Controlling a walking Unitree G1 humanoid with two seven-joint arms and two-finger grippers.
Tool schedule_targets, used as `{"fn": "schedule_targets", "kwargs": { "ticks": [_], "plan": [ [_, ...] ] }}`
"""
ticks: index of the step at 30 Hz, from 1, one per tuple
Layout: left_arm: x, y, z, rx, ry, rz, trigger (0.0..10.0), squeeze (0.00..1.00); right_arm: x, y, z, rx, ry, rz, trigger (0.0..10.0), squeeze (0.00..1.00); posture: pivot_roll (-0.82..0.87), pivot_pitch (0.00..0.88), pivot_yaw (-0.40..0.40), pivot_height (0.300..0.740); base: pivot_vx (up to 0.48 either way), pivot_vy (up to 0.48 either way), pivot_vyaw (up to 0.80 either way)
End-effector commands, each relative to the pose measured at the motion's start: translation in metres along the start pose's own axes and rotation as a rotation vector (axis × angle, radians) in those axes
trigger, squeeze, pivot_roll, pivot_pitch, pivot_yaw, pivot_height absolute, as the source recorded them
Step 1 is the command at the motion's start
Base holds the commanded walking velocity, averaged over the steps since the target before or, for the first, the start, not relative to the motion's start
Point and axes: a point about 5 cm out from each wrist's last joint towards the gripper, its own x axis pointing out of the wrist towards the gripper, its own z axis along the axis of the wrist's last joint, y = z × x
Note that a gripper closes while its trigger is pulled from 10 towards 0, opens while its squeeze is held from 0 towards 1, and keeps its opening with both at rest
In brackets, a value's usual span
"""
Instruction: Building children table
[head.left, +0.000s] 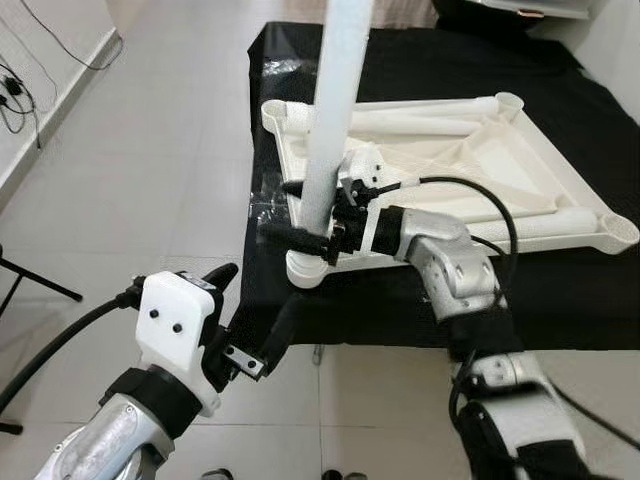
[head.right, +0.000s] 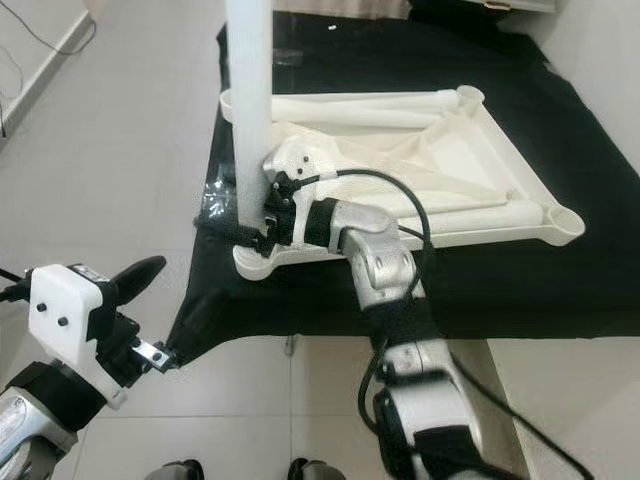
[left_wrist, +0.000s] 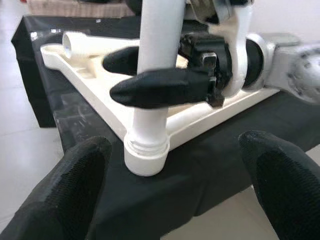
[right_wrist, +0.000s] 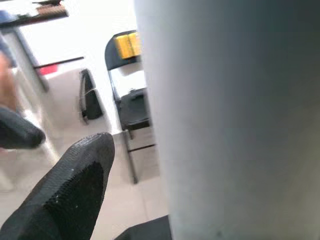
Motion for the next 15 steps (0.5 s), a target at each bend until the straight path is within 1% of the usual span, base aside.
{"fn": "schedule_targets", "kwargs": {
  "ticks": [1,3,4,5,7,8,12,14,15],
  "plan": [
    [-0.002,-0.003,-0.002,-0.008,0.015,-0.016,10.0,0.00,0.000,0.000,0.000,0.000,-0.018,0.031,10.0,0.00,0.26,0.269,-0.127,0.740,0.000,0.000,0.00],
    [-0.003,-0.001,-0.003,-0.005,0.019,0.001,10.0,0.00,0.008,-0.006,0.010,-0.003,-0.031,0.078,10.0,0.00,0.27,0.279,-0.128,0.740,0.000,0.000,0.00],
    [-0.003,-0.001,-0.003,-0.005,0.019,0.001,10.0,0.00,0.008,-0.006,0.010,-0.003,-0.031,0.078,10.0,0.00,0.27,0.279,-0.128,0.740,0.000,0.000,0.00],
    [-0.004,0.000,-0.003,-0.004,0.019,0.007,10.0,0.00,0.011,-0.007,0.013,-0.012,-0.029,0.102,4.7,0.00,0.27,0.279,-0.128,0.740,0.000,0.000,0.00],
    [-0.004,0.000,-0.003,-0.004,0.019,0.007,10.0,0.00,0.011,-0.007,0.013,-0.012,-0.029,0.102,4.7,0.00,0.27,0.279,-0.128,0.740,0.000,0.000,0.00],
    [-0.004,0.000,-0.003,-0.005,0.022,0.008,10.0,0.00,0.009,-0.012,0.022,-0.019,-0.032,0.128,0.0,0.00,0.27,0.280,-0.128,0.740,0.000,0.000,0.00],
    [-0.004,-0.001,-0.004,-0.005,0.025,0.006,10.0,0.00,0.001,-0.015,0.024,-0.023,-0.025,0.159,0.0,0.00,0.27,0.276,-0.124,0.740,0.000,0.000,0.00],
    [-0.004,-0.001,-0.004,-0.005,0.025,0.006,10.0,0.00,0.001,-0.015,0.024,-0.023,-0.025,0.159,0.0,0.00,0.27,0.276,-0.124,0.740,0.000,0.000,0.00],
    [-0.004,-0.001,-0.004,-0.006,0.026,0.005,10.0,0.00,-0.006,-0.017,0.024,-0.024,-0.021,0.157,0.0,0.00,0.27,0.274,-0.118,0.740,0.000,0.000,0.00]
  ]
}}
